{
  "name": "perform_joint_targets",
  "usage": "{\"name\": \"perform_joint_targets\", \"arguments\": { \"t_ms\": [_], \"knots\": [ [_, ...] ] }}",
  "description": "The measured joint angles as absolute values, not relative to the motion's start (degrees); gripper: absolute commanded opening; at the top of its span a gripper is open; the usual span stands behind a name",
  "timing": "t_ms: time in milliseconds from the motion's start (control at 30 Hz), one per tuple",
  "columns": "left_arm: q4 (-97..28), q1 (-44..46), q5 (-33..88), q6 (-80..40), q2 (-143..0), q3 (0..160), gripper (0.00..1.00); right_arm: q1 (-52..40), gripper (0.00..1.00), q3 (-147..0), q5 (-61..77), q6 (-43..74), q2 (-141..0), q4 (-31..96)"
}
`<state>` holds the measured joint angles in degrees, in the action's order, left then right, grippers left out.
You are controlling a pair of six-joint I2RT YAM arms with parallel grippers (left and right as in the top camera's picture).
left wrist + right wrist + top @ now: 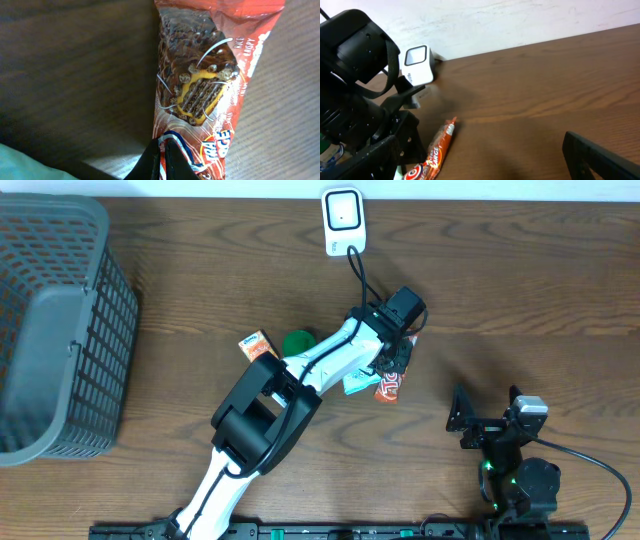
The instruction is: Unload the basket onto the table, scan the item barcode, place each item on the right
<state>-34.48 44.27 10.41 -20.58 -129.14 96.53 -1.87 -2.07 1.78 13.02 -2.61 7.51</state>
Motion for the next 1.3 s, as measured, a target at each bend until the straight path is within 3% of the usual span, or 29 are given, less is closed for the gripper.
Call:
{"name": "perform_joint_targets", "arguments": {
  "t_ms": [433, 633, 700, 933, 1100, 1300],
  "knots": [
    [-35.9, 42.9, 11.1, -18.3, -125.0, 96.4, 0.08, -1.9, 0.99, -2.1, 1.8, 13.0, -2.6, 7.5],
    [-36.3, 40.1, 4.1, -16.2, -109.8, 96.5, 0.72, -1.9, 0.99, -2.1, 1.8, 13.0, -2.6, 7.5],
    [-37.1, 39.2, 0.2, -15.1, -103.2, 96.5, 0.82, -1.9, 0.99, -2.1, 1.8, 13.0, -2.6, 7.5],
    [-43.6, 38.0, -13.9, -13.4, -91.0, 96.8, 0.98, -1.9, 0.99, -2.1, 1.8, 13.0, -2.6, 6.3],
    [-44.4, 37.1, -26.3, -13.1, -85.6, 96.7, 1.0, -1.9, 0.99, -2.1, 6.6, 14.9, -2.6, 6.7],
    [-34.7, 37.1, -41.2, -11.9, -75.9, 96.7, 0.98, -1.9, 0.99, -8.0, 8.8, 18.0, -6.9, 20.3]
  ]
}}
